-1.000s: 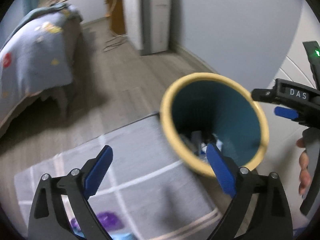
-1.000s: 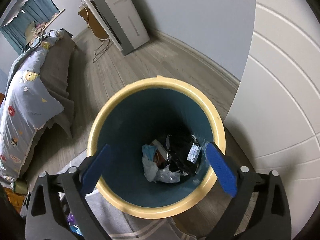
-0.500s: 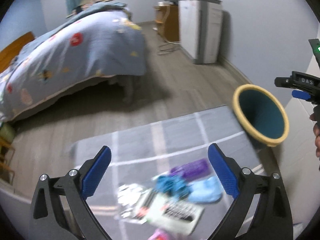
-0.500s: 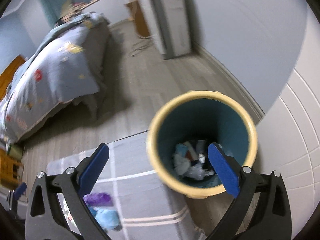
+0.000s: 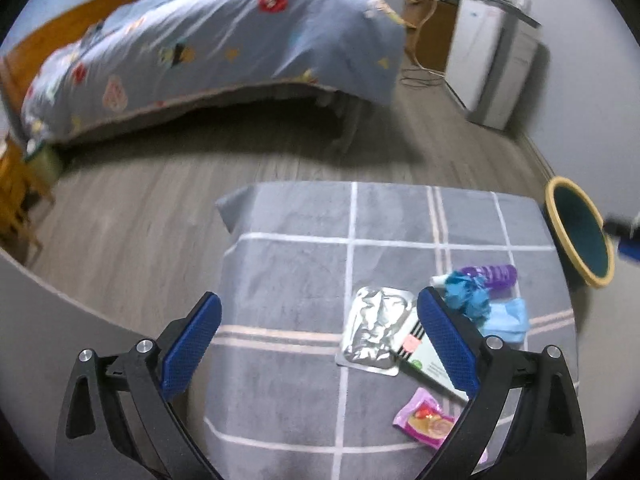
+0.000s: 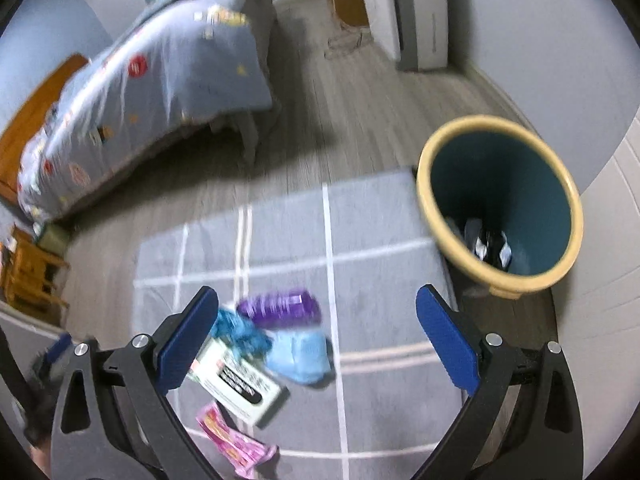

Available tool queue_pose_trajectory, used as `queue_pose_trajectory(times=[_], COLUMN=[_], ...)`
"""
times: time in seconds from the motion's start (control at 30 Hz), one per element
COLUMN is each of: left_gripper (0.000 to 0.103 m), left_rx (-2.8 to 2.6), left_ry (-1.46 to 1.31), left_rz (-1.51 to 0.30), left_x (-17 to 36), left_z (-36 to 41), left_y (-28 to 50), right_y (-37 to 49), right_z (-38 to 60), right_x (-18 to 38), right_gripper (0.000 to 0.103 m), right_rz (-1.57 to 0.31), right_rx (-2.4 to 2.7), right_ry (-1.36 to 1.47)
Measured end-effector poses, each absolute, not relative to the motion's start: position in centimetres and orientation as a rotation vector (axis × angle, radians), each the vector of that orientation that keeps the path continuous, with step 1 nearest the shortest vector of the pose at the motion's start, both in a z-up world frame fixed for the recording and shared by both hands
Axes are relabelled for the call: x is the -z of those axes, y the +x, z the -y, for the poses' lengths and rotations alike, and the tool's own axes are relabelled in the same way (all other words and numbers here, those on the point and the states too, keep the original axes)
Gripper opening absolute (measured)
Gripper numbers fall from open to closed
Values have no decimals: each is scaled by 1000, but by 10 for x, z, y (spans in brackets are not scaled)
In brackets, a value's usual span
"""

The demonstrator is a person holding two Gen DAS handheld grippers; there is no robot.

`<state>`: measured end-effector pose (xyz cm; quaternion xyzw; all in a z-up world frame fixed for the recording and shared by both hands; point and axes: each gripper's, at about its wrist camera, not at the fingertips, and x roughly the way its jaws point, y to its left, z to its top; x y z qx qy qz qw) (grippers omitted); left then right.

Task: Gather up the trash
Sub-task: 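Move both tools back over the remaining trash, then grasp the blue face mask with the right tool while the left tool grasps the blue cloth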

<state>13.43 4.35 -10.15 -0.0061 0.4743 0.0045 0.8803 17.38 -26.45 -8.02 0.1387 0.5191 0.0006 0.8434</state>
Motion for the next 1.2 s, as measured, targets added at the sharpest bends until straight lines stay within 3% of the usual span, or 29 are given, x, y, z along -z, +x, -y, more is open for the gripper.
queue_pose_trajectory(times=[0.47,0.67,0.9,1.2], left_gripper=[97,97,97,97], left_rx=[58,79,101,207], left_ry=[114,117,150,180], left_rz=[-1065,-1087,-1092,-1091], left_x=[140,150,156,168], left_z=[-14,-2,8,44], left_y=[151,154,156,158], right_y=[189,194,196,195], right_z=[243,231,222,242], right_x=[162,188,200,186], right_gripper=[97,74,34,31], right_rz=[-1302,-1374,-1421,-1384], right_rx=[-10,-25,-69,-63], right_ry=[323,286,274,344])
